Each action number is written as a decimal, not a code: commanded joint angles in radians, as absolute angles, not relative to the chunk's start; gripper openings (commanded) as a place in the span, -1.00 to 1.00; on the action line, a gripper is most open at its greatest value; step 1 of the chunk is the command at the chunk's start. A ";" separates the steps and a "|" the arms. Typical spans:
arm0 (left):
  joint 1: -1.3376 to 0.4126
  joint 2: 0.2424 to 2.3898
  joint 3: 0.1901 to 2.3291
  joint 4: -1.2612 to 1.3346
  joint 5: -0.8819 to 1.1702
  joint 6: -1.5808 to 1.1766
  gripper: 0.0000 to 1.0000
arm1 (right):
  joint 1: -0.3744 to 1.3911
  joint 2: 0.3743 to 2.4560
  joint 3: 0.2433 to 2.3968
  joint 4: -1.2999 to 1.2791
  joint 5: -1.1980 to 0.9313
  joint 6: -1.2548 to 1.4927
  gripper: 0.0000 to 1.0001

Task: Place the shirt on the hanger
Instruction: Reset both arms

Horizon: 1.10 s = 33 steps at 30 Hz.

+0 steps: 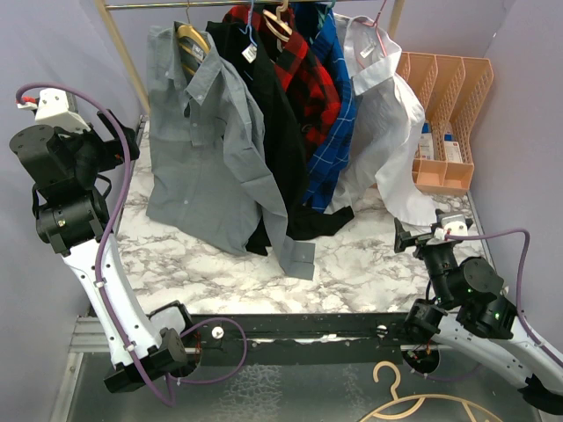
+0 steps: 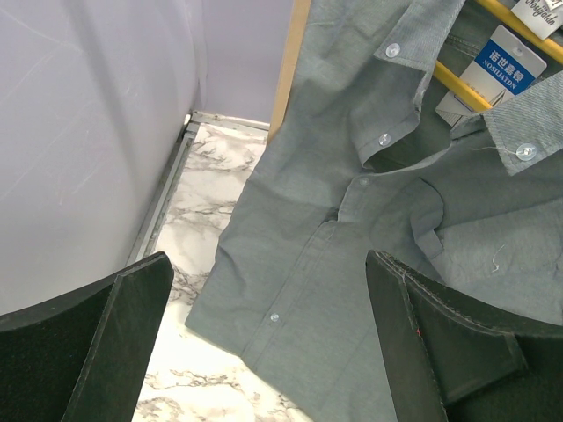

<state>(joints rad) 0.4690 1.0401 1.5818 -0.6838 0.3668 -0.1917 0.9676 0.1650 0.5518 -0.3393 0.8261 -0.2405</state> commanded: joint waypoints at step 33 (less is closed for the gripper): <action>0.481 1.009 1.567 -0.620 0.083 -0.190 0.38 | 0.971 0.151 0.465 -0.213 0.830 -0.319 0.89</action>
<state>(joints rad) 0.4721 1.0328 1.5677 -0.6598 0.1589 -0.1902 0.9676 0.1600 0.4820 -0.2726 0.8261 -0.2909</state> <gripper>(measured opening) 0.702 0.946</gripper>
